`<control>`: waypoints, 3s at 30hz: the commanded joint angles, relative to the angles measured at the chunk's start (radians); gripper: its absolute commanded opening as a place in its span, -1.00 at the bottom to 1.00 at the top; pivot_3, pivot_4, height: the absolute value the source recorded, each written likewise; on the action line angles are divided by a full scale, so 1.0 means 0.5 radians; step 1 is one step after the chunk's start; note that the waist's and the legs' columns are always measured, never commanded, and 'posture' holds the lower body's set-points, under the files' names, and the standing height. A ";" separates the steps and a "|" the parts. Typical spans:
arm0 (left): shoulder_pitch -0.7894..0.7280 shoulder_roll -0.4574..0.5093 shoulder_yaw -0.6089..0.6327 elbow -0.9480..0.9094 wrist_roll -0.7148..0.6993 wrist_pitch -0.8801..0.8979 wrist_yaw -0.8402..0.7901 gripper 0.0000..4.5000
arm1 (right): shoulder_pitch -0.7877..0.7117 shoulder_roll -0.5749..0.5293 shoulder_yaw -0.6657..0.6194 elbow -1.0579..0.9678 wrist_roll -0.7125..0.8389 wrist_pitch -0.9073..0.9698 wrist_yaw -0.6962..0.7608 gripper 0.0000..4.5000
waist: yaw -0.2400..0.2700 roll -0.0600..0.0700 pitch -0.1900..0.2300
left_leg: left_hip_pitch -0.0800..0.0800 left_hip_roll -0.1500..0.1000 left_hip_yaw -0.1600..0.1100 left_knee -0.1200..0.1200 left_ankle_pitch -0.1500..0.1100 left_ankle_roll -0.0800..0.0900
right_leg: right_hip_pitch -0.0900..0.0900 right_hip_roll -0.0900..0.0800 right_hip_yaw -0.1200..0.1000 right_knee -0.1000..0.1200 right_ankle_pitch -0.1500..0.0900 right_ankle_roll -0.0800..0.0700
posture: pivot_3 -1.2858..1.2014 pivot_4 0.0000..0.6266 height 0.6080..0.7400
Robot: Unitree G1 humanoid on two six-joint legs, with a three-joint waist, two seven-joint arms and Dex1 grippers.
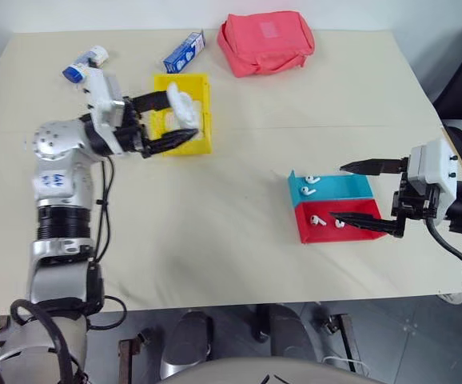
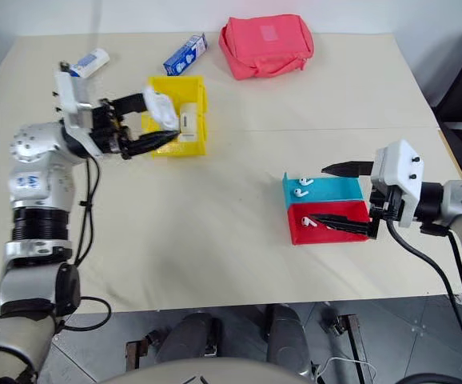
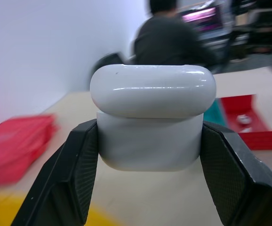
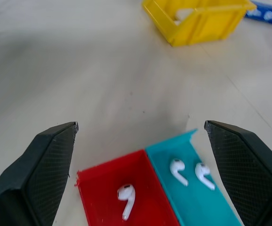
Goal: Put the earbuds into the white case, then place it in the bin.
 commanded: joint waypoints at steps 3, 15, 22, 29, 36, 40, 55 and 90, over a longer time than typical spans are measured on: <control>0.009 -0.194 -0.093 -0.068 -0.165 -0.019 -0.247 0.24 | 0.265 -0.035 -0.236 -0.304 0.001 0.117 -0.137 1.00 | 0.000 0.000 0.000 | -0.004 0.000 -0.001 0.005 0.000 0.002 | 0.000 0.001 -0.001 -0.001 0.002 0.003 | 0.03 -0.52 1.00; 0.125 -0.306 -0.297 -0.139 -0.197 0.143 -0.440 0.24 | 0.887 -0.184 -0.657 -0.881 0.028 0.820 -0.314 0.83 | 0.030 0.002 -0.001 | -0.010 0.001 -0.023 0.015 -0.005 0.011 | 0.000 0.001 0.001 -0.004 0.004 0.005 | 0.03 -0.52 1.00; 0.264 -0.307 -0.368 -0.317 -0.217 0.236 -0.427 0.24 | 0.916 -0.298 -0.594 -0.933 -0.059 0.937 -0.378 0.45 | 0.043 0.004 -0.002 | -0.014 0.000 -0.026 0.020 -0.009 0.015 | 0.001 0.000 0.001 -0.007 0.005 0.005 | 0.03 -0.52 1.00; 0.453 -0.303 -0.447 -0.545 -0.226 0.327 -0.369 0.24 | 0.786 -0.460 -0.312 -0.802 -0.161 0.992 -0.430 0.45 | 0.041 0.006 -0.003 | -0.014 0.000 -0.026 0.020 -0.009 0.015 | 0.001 0.000 0.001 -0.008 0.005 0.004 | 0.03 -0.52 1.00; 0.531 -0.331 -0.479 -0.676 -0.228 0.380 -0.307 0.24 | 0.583 -0.535 -0.075 -0.687 -0.224 0.902 -0.399 0.21 | 0.039 0.009 -0.003 | -0.014 0.000 -0.027 0.021 -0.009 0.016 | 0.001 -0.001 0.001 -0.008 0.005 0.004 | 0.03 -0.52 1.00; 0.511 -0.360 -0.485 -0.651 -0.208 0.372 -0.280 0.24 | 0.341 -0.575 0.167 -0.552 -0.312 0.812 -0.392 0.21 | 0.035 0.009 -0.003 | -0.014 0.000 -0.027 0.021 -0.009 0.016 | 0.001 -0.001 0.001 -0.008 0.005 0.004 | 0.03 -0.52 1.00; 0.542 -0.376 -0.535 -0.716 -0.227 0.429 -0.277 0.24 | -0.403 -0.523 0.952 -0.107 -0.715 0.540 -0.119 0.21 | 0.020 0.015 -0.004 | -0.015 0.000 -0.027 0.021 -0.009 0.016 | -0.001 -0.001 0.000 -0.009 0.005 0.004 | 0.03 -0.52 1.00; 0.660 -0.302 -0.523 -0.926 -0.247 0.505 -0.173 0.24 | -0.636 -0.246 1.143 0.294 -1.099 0.229 0.121 0.06 | -0.013 0.020 -0.006 | -0.015 0.001 -0.027 0.021 -0.010 0.012 | 0.000 0.000 -0.002 -0.009 0.005 0.004 | 0.03 -0.52 1.00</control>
